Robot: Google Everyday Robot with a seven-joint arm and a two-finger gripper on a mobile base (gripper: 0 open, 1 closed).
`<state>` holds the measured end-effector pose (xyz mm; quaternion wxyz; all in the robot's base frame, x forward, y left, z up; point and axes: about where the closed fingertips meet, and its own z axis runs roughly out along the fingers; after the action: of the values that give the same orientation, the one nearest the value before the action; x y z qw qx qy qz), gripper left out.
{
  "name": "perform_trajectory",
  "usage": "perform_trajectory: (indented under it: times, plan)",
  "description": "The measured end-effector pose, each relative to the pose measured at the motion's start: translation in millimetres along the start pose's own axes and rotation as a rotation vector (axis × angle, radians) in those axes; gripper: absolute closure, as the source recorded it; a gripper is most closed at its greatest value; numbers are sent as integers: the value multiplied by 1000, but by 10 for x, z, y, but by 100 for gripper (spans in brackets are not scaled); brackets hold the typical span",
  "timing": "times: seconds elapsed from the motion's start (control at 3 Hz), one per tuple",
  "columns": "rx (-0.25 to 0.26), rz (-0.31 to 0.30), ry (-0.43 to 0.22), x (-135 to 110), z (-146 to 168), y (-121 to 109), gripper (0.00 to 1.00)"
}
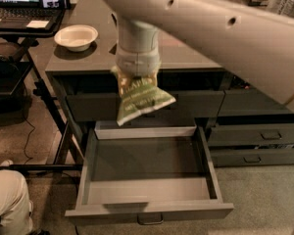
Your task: Pick green jalapeno chip bag from middle drawer and place on counter
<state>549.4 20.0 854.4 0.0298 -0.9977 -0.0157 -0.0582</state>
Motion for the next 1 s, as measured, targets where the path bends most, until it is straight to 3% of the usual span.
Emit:
perform_trajectory:
  times: [0.33,1.0]
  plan:
    - [101,17,72,327,-282,162,100]
    - [254,164,216,901,-621,809,100]
